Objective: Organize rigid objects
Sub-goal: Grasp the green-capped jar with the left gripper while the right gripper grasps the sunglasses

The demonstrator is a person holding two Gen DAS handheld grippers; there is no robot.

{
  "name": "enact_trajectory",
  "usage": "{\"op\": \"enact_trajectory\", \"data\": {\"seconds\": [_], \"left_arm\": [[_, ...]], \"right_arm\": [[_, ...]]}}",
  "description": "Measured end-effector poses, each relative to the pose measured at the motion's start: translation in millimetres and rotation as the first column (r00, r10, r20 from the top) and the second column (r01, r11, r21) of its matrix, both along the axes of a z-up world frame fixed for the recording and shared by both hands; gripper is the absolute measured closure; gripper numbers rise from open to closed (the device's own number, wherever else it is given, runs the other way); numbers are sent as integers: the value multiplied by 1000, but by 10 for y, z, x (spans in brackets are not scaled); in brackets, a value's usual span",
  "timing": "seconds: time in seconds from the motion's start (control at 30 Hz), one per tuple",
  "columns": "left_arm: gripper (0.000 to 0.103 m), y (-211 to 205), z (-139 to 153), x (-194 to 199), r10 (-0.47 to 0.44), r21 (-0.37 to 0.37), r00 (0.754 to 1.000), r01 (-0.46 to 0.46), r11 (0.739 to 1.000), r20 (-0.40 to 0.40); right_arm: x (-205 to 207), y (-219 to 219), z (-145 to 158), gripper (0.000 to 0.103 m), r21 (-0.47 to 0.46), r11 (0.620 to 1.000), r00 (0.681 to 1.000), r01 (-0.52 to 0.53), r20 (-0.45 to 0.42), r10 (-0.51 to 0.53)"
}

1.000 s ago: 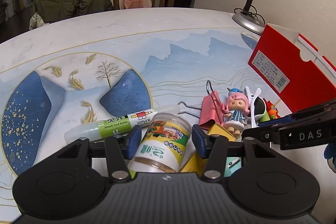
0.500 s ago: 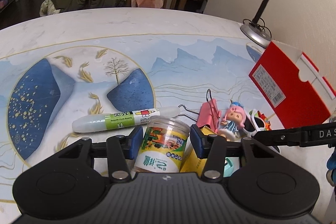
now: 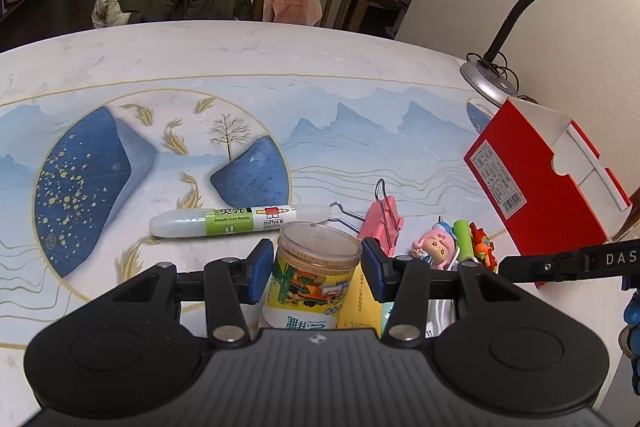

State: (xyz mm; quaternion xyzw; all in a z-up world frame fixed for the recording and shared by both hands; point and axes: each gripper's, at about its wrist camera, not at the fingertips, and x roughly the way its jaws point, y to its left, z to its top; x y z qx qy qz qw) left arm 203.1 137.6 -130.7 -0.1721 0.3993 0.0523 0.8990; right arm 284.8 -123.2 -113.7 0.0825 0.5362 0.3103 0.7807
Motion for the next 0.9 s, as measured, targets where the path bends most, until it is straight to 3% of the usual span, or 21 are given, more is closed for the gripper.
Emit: {"op": "enact_trajectory", "data": {"seconds": [0.03, 0.17, 0.23, 0.6, 0.77, 0.9], "left_arm": [[57, -9, 5, -19, 3, 4, 1000, -3, 1000, 3], [57, -45, 20, -77, 12, 16, 1000, -12, 1000, 12], [57, -60, 25, -99, 12, 22, 1000, -13, 1000, 15], [57, -82, 19, -123, 11, 34, 1000, -12, 999, 28], [57, -89, 22, -130, 8, 36, 1000, -9, 999, 28], [57, -93, 25, -134, 10, 35, 1000, -10, 999, 27]], "right_arm": [[7, 12, -3, 87, -5, 1000, 1000, -8, -4, 8], [-15, 74, -36, 78, -25, 999, 999, -37, -18, 37], [-46, 79, -75, 67, -46, 998, 999, -44, -28, 43], [-161, 371, -369, 69, -235, 968, 996, -90, 1, 93], [-252, 453, -359, 74, -281, 953, 989, -114, 55, 135], [-236, 374, -345, 79, -264, 960, 992, -93, 52, 110]]}}
